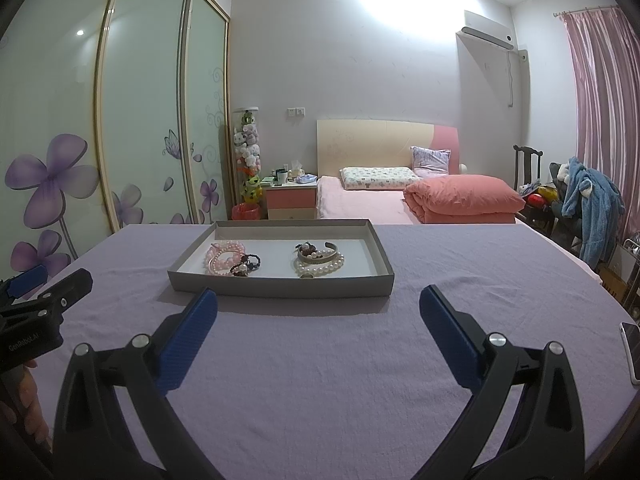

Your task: Organize jewelry

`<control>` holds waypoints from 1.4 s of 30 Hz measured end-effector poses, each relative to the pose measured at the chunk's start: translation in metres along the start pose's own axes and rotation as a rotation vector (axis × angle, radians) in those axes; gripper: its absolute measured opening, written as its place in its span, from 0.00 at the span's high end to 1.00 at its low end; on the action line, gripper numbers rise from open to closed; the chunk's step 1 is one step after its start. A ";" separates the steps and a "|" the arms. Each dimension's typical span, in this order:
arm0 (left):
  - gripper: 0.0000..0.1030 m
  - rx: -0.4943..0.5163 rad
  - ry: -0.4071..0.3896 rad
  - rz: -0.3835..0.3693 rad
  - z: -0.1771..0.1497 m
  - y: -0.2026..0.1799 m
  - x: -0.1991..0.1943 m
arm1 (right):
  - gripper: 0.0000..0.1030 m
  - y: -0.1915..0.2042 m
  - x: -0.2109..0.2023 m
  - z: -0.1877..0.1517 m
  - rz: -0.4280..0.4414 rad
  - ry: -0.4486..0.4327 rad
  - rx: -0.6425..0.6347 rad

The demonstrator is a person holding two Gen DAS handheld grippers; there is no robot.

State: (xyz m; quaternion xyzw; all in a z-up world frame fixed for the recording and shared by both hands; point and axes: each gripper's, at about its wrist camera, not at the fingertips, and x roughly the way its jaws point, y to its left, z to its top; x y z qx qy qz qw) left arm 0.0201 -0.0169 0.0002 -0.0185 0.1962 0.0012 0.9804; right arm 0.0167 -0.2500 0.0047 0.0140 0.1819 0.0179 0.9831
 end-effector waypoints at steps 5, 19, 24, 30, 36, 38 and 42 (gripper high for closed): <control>0.02 0.000 0.000 0.000 0.001 0.000 0.000 | 0.04 0.000 0.000 0.000 0.000 0.001 0.000; 0.02 0.008 0.005 -0.021 -0.004 -0.003 0.001 | 0.04 -0.001 0.000 0.001 0.001 0.002 0.001; 0.02 0.001 0.007 -0.018 -0.002 -0.001 0.001 | 0.04 0.001 0.000 0.000 0.001 0.003 0.002; 0.02 0.001 0.011 -0.019 -0.001 0.001 0.001 | 0.04 -0.001 0.000 0.002 0.001 0.003 0.002; 0.02 0.000 0.015 -0.019 0.000 0.001 0.001 | 0.04 -0.001 0.000 0.002 0.001 0.004 0.002; 0.02 0.001 0.014 -0.020 0.001 0.000 0.002 | 0.04 0.000 0.000 0.002 0.002 0.004 0.002; 0.02 0.001 0.014 -0.020 0.000 0.001 0.001 | 0.04 0.000 0.000 0.002 0.001 0.004 0.003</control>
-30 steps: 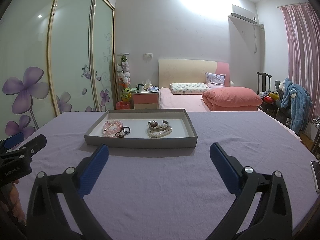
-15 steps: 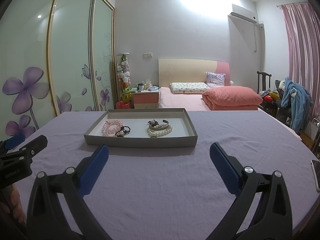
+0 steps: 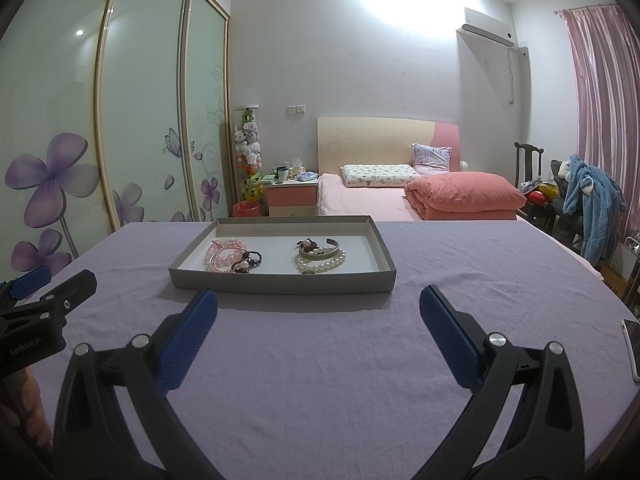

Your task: Organize jewelry

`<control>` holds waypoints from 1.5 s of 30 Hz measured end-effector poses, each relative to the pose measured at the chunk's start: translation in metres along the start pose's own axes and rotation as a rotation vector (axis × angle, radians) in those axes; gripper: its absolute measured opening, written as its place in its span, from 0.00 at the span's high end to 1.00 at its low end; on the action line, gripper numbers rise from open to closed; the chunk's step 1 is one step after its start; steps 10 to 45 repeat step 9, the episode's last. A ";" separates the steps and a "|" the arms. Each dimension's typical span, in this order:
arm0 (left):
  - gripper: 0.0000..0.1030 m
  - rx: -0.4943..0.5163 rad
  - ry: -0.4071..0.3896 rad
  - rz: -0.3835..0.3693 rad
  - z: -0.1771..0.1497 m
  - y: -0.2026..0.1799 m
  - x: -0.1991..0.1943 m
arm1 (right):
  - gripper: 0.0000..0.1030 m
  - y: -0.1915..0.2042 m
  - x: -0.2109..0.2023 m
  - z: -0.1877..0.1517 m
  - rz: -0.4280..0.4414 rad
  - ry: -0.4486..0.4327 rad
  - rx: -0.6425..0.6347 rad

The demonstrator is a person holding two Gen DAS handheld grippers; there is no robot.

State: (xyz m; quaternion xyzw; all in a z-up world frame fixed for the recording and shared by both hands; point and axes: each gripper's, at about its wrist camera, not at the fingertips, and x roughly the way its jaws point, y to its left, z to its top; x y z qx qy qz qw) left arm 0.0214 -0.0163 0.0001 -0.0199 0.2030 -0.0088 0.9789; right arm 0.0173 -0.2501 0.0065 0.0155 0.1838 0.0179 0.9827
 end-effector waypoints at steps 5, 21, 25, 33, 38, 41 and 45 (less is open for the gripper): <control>0.02 -0.001 0.001 -0.002 0.000 0.000 0.000 | 0.04 -0.001 0.000 0.001 0.001 0.000 0.000; 0.02 0.001 0.002 -0.002 -0.001 -0.001 0.000 | 0.04 -0.001 0.000 0.001 0.001 0.001 0.000; 0.02 0.001 0.002 -0.002 -0.001 -0.001 0.000 | 0.04 -0.001 0.000 0.001 0.001 0.001 0.000; 0.02 0.001 0.002 -0.002 -0.001 -0.001 0.000 | 0.04 -0.001 0.000 0.001 0.001 0.001 0.000; 0.02 0.001 0.002 -0.002 -0.001 -0.001 0.000 | 0.04 -0.001 0.000 0.001 0.001 0.001 0.000; 0.02 0.001 0.002 -0.002 -0.001 -0.001 0.000 | 0.04 -0.001 0.000 0.001 0.001 0.001 0.000; 0.02 0.001 0.002 -0.002 -0.001 -0.001 0.000 | 0.04 -0.001 0.000 0.001 0.001 0.001 0.000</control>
